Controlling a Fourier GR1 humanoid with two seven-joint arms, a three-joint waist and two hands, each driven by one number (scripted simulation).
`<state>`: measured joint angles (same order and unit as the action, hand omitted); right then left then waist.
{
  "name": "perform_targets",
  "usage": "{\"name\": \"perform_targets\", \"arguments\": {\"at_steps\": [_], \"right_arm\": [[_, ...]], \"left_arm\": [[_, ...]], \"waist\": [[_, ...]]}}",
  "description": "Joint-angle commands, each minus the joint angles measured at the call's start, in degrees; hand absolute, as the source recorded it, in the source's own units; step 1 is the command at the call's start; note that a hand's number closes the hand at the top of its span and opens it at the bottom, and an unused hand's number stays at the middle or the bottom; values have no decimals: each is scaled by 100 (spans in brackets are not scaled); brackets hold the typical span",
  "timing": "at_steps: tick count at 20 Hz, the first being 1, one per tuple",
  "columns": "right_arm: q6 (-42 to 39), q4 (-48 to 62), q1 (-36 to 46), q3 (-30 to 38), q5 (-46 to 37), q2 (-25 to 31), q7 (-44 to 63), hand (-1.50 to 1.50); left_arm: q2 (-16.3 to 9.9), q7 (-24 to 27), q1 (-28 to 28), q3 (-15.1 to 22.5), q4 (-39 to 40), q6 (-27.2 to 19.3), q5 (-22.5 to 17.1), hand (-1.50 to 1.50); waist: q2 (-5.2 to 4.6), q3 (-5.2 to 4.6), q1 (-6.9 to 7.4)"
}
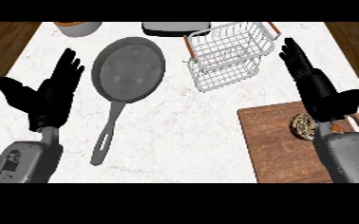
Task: Pick the cupcake from the cutting board and place it in the tiered basket
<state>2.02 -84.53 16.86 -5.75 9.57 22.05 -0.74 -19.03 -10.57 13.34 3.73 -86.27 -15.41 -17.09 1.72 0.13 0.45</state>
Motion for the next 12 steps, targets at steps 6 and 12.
{"name": "perform_targets", "arguments": {"at_steps": [6,12], "right_arm": [[-2259,475,47,2053,3150,440,-852,150],[-3750,1682,-377,2097,4613,222,104,-150]], "left_arm": [[-13,779,-109,414,-155,-198,883,0],[211,751,-113,727,-195,-213,987,0]], "waist": [[-187,55,-201],[-228,54,-92]]}}
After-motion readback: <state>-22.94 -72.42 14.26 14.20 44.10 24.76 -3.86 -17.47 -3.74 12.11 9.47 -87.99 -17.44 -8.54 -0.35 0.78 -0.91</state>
